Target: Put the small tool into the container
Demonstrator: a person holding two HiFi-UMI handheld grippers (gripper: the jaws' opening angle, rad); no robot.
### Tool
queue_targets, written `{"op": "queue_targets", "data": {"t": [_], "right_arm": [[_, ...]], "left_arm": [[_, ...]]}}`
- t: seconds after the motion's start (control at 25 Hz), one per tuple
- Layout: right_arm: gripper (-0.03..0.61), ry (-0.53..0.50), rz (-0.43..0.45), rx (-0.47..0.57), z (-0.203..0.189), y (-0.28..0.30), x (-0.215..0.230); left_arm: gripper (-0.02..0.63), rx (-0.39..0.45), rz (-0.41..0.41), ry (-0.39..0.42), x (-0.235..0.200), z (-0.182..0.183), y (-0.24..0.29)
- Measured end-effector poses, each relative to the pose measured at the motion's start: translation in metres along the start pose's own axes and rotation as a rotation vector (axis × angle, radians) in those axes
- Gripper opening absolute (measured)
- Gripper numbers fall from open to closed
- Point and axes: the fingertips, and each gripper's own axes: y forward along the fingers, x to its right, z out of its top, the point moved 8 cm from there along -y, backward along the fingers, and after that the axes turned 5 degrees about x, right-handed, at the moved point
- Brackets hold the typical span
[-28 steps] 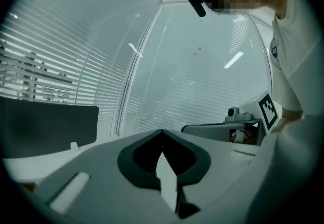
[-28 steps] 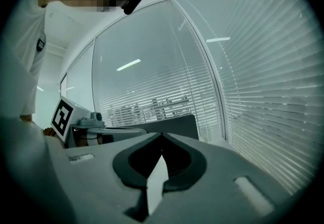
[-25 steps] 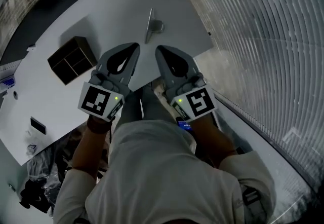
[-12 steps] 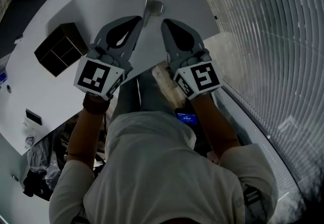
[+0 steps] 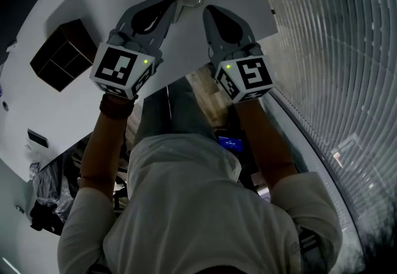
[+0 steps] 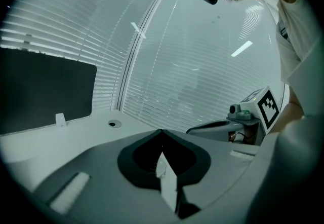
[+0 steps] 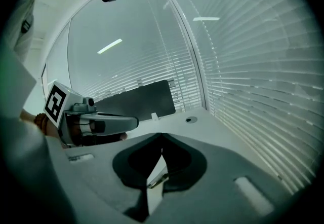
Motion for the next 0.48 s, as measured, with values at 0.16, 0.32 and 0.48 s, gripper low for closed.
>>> {"op": "queue_targets", "data": {"t": [0.16,0.32,0.48], "right_arm": [[0.002,0.019,0.003,-0.03,-0.014,0.011,0.007],[0.034,0.05,-0.007,-0.062,-0.027,0.019,0.012],[0.053,0.079,-0.028,-0.084,-0.036,0.026,0.018]], "left_arm": [[0.003,-0.03,0.006,0.006,-0.01,-0.022,0.009],[0.003,-0.054,0.004,0.004,-0.016,-0.037,0.013],[0.003,-0.063,-0.001,-0.024,-0.02,-0.047,0.015]]}}
